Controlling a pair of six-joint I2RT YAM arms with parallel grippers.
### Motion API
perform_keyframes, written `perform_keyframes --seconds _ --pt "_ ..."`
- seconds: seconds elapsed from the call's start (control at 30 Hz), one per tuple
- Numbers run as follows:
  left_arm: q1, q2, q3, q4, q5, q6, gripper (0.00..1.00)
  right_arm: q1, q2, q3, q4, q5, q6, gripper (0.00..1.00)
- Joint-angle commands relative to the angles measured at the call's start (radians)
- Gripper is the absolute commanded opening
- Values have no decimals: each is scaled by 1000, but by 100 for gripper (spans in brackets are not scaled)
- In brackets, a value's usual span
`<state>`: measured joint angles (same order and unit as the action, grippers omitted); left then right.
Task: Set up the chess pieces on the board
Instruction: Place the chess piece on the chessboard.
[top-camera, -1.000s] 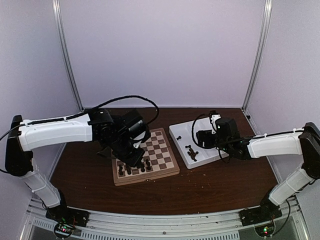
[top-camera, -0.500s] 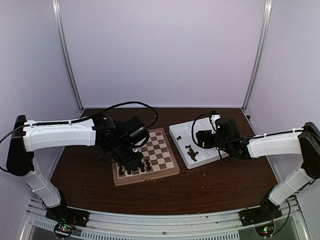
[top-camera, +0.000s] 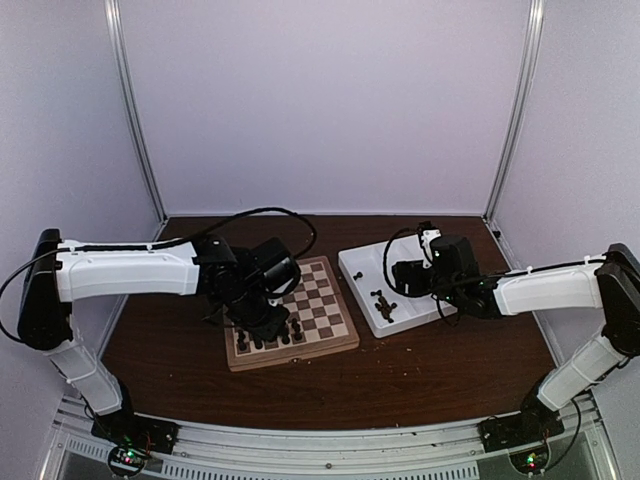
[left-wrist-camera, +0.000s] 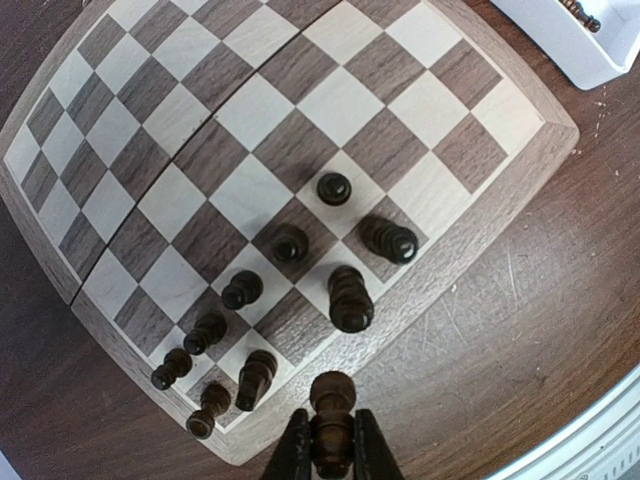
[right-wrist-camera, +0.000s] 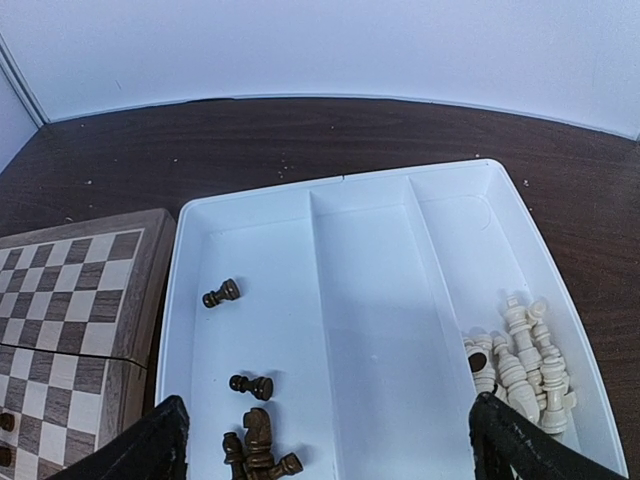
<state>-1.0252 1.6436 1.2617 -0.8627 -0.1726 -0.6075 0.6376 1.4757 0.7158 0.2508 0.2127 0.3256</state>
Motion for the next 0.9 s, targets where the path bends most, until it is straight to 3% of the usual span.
perform_keyframes --seconds 0.0,0.87 --pt "16 16 -21 51 -2 8 6 -7 10 25 2 -4 13 96" --pt "61 61 -76 122 13 17 5 -16 12 25 -3 -12 21 96"
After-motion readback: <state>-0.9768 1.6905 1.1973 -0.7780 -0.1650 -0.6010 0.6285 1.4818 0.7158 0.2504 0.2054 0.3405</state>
